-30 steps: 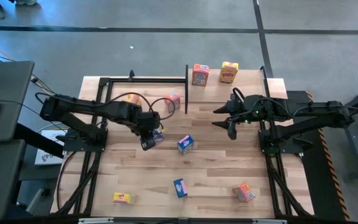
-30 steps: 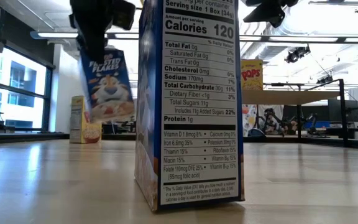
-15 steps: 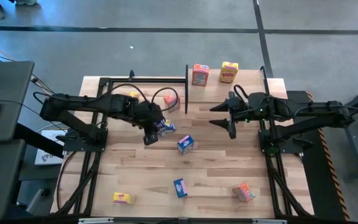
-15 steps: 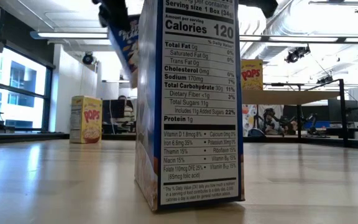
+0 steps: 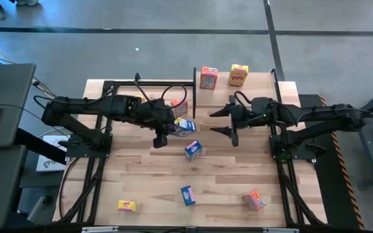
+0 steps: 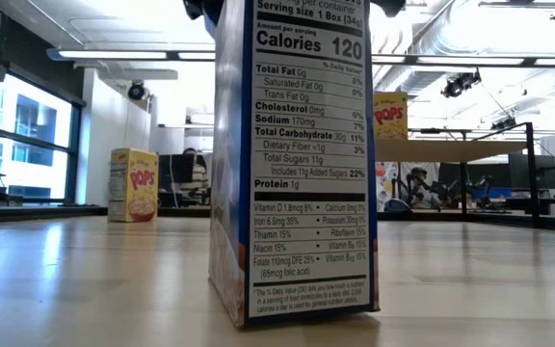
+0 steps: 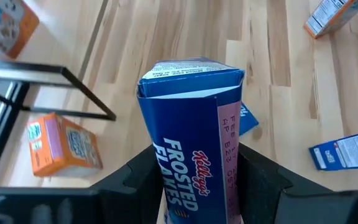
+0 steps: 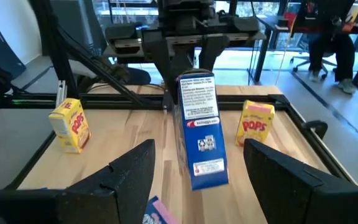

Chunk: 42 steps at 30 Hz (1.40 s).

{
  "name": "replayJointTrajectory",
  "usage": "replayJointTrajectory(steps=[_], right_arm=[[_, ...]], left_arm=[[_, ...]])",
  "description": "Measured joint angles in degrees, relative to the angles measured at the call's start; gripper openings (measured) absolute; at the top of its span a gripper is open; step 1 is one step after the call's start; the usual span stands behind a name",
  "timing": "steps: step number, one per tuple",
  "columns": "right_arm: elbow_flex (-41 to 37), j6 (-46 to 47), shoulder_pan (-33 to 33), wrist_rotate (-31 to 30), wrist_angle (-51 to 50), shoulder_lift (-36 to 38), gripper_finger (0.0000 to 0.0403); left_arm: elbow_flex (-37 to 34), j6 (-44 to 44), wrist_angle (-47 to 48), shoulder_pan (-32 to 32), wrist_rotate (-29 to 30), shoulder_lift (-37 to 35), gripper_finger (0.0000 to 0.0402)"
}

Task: Stack cereal on shelf
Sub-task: Put the top left blue cereal box on the shelf

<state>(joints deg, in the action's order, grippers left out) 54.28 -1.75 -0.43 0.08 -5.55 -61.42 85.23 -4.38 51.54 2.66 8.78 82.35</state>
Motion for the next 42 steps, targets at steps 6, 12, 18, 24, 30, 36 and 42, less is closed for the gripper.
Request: replayJointTrajectory(steps=[6,12,18,24,30,36,42], right_arm=[[0.0,-0.2,0.0,0.2,2.5,-4.5,0.0239],[0.0,-1.3,0.0,0.4,7.6,-9.1,0.0239],[0.0,-3.4,0.0,-0.6,12.0,-11.6,0.0239],[0.0,-4.9,0.0,-0.7,15.0,-12.4,0.0239],[0.0,-8.6,0.0,-0.7,14.9,-12.5,0.0239],[0.0,-9.3,0.3,0.7,15.3,-12.5,0.0239],[0.0,-9.3,0.5,1.1,16.1,-12.5,0.0239]], left_arm=[[0.0,3.2,-3.1,0.0,0.0,0.0,0.0154],[0.0,5.1,-4.1,0.0,0.0,0.0,0.0154],[0.0,5.1,-4.3,0.0,0.0,0.0,0.0154],[0.0,5.1,-4.3,0.0,0.0,0.0,0.0154],[0.0,5.2,-4.4,0.0,0.0,0.0,0.0154],[0.0,6.6,-6.2,0.0,0.0,0.1,0.0154],[0.0,6.6,-8.4,0.0,0.0,0.1,0.0154]])
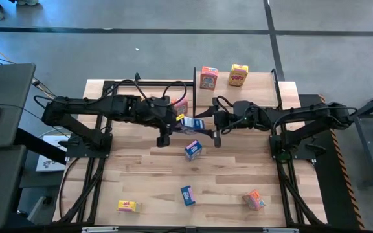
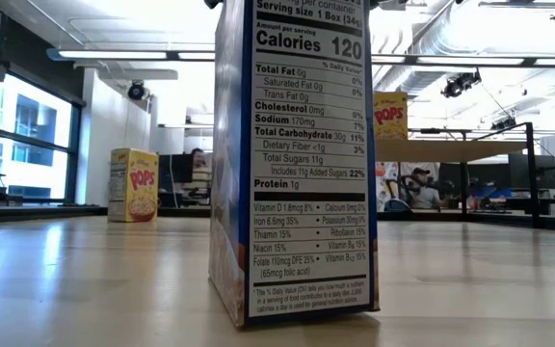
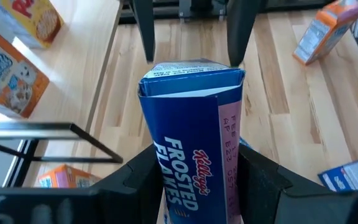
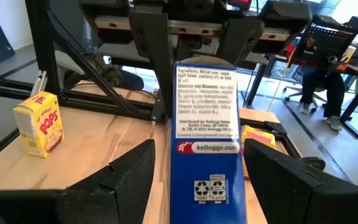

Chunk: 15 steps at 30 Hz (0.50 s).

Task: Stack cereal on shelf
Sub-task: Put the top left blue cereal box on the shelf

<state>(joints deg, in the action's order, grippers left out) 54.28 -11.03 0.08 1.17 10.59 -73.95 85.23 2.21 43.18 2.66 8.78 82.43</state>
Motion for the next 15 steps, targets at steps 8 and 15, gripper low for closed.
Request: replayJointTrajectory(steps=[8,15], right_arm=[[0.0,0.0,0.3,-1.2,0.5,0.0,0.0239],[0.0,0.0,0.3,0.4,1.4,0.0,0.0239]], left_arm=[[0.0,1.5,-1.2,0.0,0.0,0.0,0.0154],[0.0,1.5,-2.1,0.0,0.0,0.0,0.0154]])
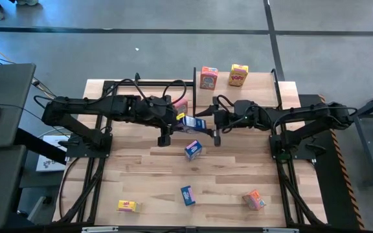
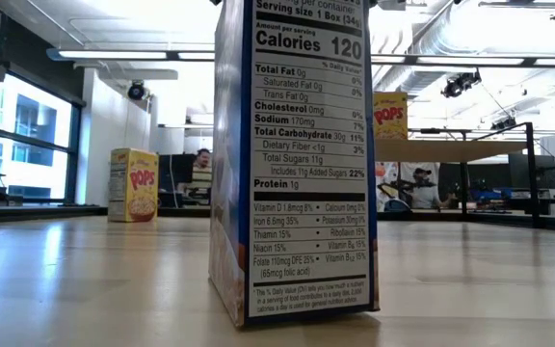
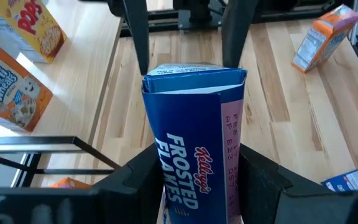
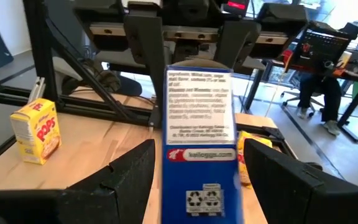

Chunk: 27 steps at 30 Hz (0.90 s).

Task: Stack cereal on shelf
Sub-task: Put the top left blue cereal box on the shelf

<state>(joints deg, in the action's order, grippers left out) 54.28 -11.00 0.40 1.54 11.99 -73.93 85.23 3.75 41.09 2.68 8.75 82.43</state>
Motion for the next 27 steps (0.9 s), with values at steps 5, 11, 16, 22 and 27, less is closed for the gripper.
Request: replayJointTrajectory(steps=[5,11,16,22,27], right_arm=[[0.0,0.6,0.0,0.3,-0.1,0.0,0.0239],[0.0,1.2,0.0,0.2,-0.1,0.0,0.0236],[0.0,3.4,0.4,0.2,-0.1,0.0,0.0218],[0.0,3.5,0.7,0.7,-0.1,0.0,0.0191],[0.0,3.5,0.7,0.9,-0.1,0.0,0.0189]], left_arm=[[0.0,1.6,-2.6,0.0,0.0,0.0,0.0154],[0.0,1.8,-4.3,0.0,0.0,0.0,0.0154],[0.0,1.9,-5.0,0.0,0.0,0.0,0.0154],[0.0,3.2,-5.0,0.0,-1.7,0.0,0.0154],[0.0,3.7,-5.1,0.0,-1.8,0.0,0.0154]])
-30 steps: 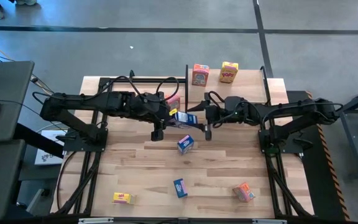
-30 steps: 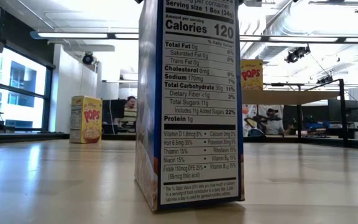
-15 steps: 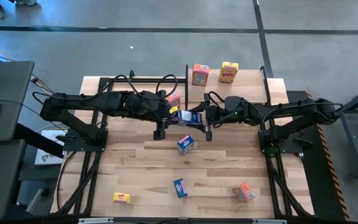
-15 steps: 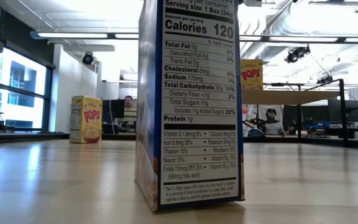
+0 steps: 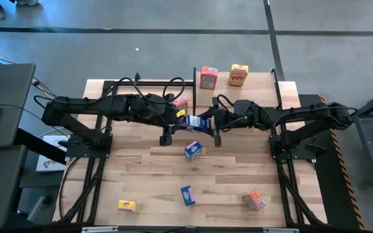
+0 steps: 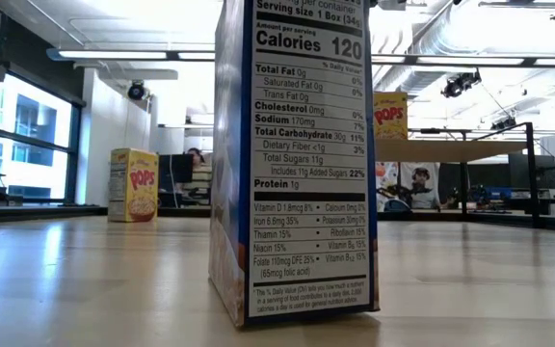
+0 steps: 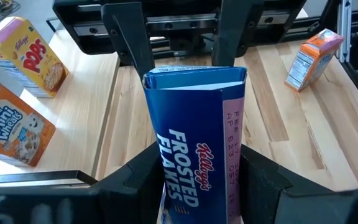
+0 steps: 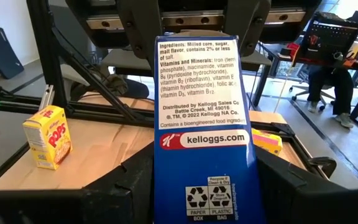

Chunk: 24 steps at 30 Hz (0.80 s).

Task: Stack cereal on shelf
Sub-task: Put the top left blue cereal box on the shelf

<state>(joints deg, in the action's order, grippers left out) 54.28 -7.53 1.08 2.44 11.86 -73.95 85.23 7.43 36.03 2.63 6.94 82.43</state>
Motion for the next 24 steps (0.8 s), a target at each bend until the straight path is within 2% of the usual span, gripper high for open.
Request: replayJointTrajectory(steps=[10,20,24], right_arm=[[0.0,1.2,0.0,-0.2,0.0,0.0,0.0188],[0.0,1.6,0.0,-0.3,0.0,0.0,0.0188],[0.0,1.6,0.0,-0.6,0.0,0.0,0.0188]], left_arm=[[0.0,-0.8,-0.1,0.0,0.0,0.0,0.0154],[0.0,-2.8,-4.0,0.0,0.3,0.3,0.0154],[0.0,-2.9,-4.2,0.1,2.2,0.4,0.0154]])
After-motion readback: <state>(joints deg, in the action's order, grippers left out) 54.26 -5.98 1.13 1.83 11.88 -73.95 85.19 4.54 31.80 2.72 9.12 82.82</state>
